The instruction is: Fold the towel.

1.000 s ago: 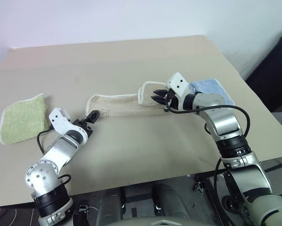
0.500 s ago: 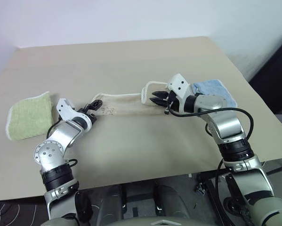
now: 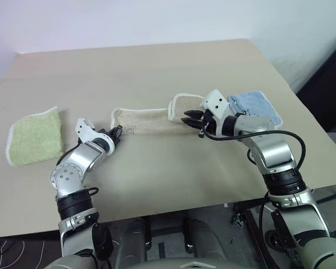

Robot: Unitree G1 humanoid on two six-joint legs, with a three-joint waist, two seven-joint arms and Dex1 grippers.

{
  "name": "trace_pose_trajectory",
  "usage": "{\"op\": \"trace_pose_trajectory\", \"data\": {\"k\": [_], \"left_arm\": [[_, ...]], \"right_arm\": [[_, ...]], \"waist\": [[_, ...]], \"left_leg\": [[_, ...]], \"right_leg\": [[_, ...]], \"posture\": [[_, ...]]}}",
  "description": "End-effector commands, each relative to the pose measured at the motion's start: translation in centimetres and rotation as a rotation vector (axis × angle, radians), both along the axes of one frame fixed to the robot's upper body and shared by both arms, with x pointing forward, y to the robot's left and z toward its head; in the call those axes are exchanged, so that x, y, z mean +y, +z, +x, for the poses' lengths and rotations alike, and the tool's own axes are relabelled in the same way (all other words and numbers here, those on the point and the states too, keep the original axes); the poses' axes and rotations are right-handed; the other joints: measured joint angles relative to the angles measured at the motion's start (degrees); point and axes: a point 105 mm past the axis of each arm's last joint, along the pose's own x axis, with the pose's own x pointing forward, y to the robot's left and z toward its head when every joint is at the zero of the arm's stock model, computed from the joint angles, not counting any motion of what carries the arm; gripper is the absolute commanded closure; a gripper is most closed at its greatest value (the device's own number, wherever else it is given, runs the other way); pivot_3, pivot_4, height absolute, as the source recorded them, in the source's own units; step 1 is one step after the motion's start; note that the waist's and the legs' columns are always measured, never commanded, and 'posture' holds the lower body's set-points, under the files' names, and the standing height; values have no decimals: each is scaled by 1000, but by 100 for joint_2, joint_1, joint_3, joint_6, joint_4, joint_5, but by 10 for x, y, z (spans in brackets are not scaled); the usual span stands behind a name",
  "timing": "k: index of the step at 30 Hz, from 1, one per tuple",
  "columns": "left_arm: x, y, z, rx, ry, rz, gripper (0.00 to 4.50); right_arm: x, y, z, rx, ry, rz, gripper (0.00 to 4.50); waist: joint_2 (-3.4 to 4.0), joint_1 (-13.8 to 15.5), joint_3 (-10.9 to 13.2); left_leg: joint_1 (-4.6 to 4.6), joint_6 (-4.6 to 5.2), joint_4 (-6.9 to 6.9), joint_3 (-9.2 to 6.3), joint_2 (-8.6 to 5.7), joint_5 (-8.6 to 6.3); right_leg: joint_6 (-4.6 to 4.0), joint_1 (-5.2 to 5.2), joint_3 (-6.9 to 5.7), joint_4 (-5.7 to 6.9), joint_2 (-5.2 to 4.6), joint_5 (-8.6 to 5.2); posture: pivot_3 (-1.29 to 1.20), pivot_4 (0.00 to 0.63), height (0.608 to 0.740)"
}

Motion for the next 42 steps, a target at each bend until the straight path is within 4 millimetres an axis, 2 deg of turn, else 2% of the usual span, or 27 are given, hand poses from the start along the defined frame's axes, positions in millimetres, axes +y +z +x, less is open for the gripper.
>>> {"op": "trace_pose_trajectory", "data": {"k": [1,4,9,12,16,17,20,22,26,31,34,38,42], "left_arm": [[-5,46,2,-190,-37,50,4483],[-2,74,-2,-293,-52,116,4483],[2,100,-6,-386,-80,222,4483],[-4,114,-5,-440,-113,271,4483],[-42,124,-2,-523,-283,408,4483],[-48,124,-1,-533,-310,427,4483],[-97,115,-2,-588,-530,528,4483],[-117,106,-4,-611,-631,592,4483],[-172,76,-7,-666,-863,804,4483],[-187,55,5,-652,-920,946,4483],[-194,53,6,-673,-940,945,4483],[-199,56,3,-690,-951,878,3569],[-197,71,0,-710,-926,730,2254]], "right_arm": [[-1,13,-4,-50,11,11,3555],[-6,13,-3,-50,-4,10,3555],[-21,12,1,-46,-57,10,3555],[-31,14,4,-43,-95,20,3555],[-51,14,10,-40,-179,35,3555],[-53,15,11,-40,-190,37,3555],[-64,15,16,-41,-254,48,3555],[-69,15,18,-42,-281,51,3555],[-76,15,15,-45,-319,62,3555],[-81,13,10,-45,-352,68,3555],[-83,11,7,-41,-366,70,3555],[-85,10,5,-39,-379,71,3555],[-84,11,5,-40,-380,70,3555]], "waist": [[0,2,0],[-2,-2,0],[-1,5,0],[-1,38,0],[-1,90,0],[-1,107,0],[-1,159,0],[-1,165,0],[0,167,0],[0,139,0],[0,148,0],[0,165,0],[0,162,0]], "left_leg": [[-4,5,2,-19,6,48],[-12,8,1,-30,12,86],[-20,8,1,-28,12,87],[-23,8,2,-27,12,88],[-26,11,5,-20,11,91],[-26,11,6,-18,11,92],[-25,11,7,-16,11,92],[-28,12,8,-14,11,92],[-27,37,9,-13,11,114],[-39,49,18,-10,11,121],[-45,55,27,-13,10,125],[-63,61,81,-18,10,126],[-63,63,91,-18,9,124]], "right_leg": [[2,-3,3,3,21,-1],[5,-16,16,5,39,-3],[15,-31,28,12,45,-9],[21,-35,28,17,45,-14],[21,-34,29,16,42,-14],[21,-35,31,16,42,-14],[21,-35,35,16,43,-14],[22,-37,35,14,42,-15],[31,-41,37,15,46,-20],[46,-56,58,15,48,-30],[62,-71,74,33,55,-40],[86,-92,81,100,54,-75],[86,-85,82,102,50,-74]], "posture": [[0,150,740],[0,150,740],[0,150,740],[0,150,740],[0,150,740],[0,150,740],[0,150,740],[0,150,740],[0,150,740],[0,150,740],[0,150,740],[0,150,740],[0,150,740]]}}
